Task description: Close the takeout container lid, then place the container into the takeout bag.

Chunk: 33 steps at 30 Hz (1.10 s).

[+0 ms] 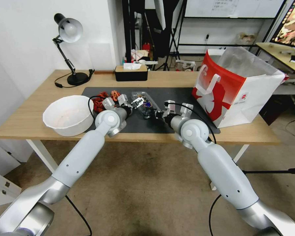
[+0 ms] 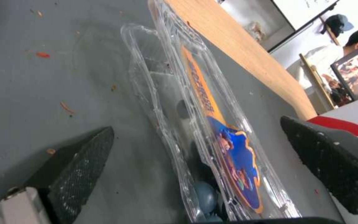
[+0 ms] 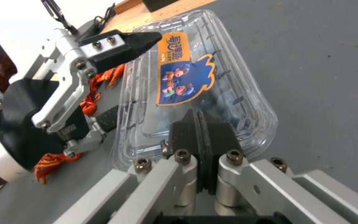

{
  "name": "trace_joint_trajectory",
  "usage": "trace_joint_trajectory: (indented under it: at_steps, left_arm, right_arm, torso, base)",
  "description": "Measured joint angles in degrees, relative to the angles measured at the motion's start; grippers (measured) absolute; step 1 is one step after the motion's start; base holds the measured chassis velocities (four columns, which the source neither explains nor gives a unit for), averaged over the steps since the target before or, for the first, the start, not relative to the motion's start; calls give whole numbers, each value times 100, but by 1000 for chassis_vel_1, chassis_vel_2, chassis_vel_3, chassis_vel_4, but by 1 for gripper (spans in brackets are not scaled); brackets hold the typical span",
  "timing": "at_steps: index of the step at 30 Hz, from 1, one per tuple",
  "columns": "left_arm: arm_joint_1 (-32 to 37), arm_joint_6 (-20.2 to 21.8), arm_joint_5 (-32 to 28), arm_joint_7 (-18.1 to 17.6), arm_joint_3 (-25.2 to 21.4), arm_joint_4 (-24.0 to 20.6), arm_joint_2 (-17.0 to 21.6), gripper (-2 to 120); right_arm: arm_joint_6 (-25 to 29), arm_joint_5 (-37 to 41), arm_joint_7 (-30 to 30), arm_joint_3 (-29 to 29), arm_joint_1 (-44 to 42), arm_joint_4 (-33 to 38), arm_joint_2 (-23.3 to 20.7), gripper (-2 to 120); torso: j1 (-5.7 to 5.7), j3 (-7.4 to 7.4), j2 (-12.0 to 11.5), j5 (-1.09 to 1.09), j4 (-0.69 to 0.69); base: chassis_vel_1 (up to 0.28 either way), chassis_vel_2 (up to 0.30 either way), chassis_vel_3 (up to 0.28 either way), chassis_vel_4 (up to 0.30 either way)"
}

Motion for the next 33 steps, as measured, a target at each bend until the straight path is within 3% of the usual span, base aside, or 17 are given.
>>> trace_joint_trajectory:
  at_steps: [20,27,33]
  left_arm:
    - [-70,112,-39,-30,145,45,-9,31]
    - [-66,59,-39,-29,137,35,14,2]
    - [-65,39,-40,-20,126,29,18,0]
  right_arm:
    - [-12,-13,-10,18,-34,2,6,0]
    - [-22,-19,-13,21,-59,23,38,0]
    - [-1,-19,-13,83,-117,178,-5,0]
  torso:
    - [1,3,-2,-2,-3]
    - [1,2,-2,-1,-1]
    - [1,2,-2,0,0]
  base:
    - [0,0,0,0]
    - [0,0,0,0]
    - [0,0,0,0]
